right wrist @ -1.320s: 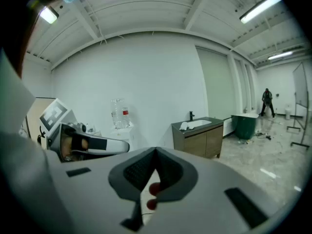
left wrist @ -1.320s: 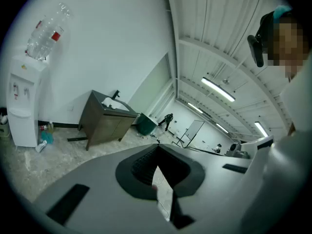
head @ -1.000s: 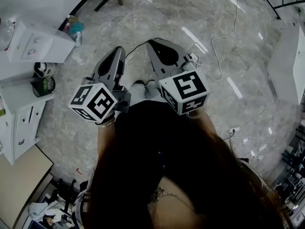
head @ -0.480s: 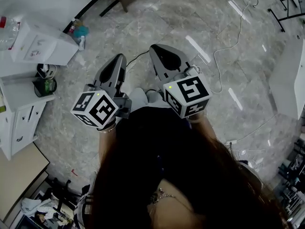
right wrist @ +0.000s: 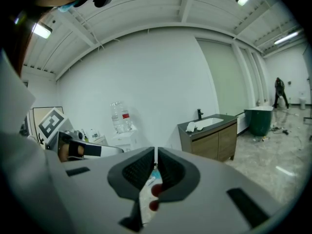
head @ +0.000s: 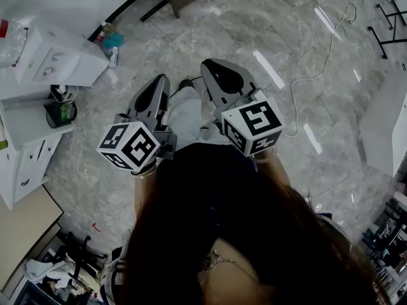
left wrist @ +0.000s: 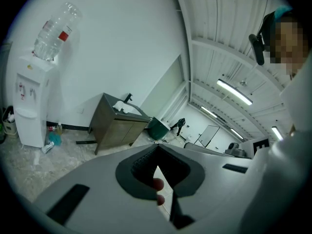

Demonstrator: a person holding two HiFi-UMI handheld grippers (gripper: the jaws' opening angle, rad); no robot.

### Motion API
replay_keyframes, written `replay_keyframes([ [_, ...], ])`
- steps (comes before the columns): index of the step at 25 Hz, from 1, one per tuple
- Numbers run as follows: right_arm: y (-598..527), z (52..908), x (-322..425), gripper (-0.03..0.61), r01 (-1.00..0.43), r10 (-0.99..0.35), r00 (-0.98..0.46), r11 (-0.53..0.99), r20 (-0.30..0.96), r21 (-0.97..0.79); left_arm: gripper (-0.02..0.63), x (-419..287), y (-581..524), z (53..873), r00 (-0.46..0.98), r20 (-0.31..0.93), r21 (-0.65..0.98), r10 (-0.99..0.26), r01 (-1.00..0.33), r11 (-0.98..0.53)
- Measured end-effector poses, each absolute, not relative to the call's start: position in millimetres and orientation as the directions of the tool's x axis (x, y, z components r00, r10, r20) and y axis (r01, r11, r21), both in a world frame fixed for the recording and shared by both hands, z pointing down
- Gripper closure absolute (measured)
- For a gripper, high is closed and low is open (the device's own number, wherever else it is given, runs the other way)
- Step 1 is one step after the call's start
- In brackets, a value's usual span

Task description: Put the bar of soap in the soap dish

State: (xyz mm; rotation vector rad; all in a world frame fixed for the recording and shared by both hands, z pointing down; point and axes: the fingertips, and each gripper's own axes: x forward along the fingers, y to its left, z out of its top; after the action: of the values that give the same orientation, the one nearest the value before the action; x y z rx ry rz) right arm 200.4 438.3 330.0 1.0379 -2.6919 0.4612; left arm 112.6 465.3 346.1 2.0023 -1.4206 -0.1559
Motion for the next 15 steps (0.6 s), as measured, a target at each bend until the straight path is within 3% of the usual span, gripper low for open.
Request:
replay_keyframes([
  [15, 262.2, 322.6, 109.9, 0.560, -0.709, -0.630, -0.692, 0.685, 0.352, -0.167, 0.617, 10.9, 273.2, 337.3, 0.382, 0.233, 0.565, -0.894, -0.801, -0.195],
])
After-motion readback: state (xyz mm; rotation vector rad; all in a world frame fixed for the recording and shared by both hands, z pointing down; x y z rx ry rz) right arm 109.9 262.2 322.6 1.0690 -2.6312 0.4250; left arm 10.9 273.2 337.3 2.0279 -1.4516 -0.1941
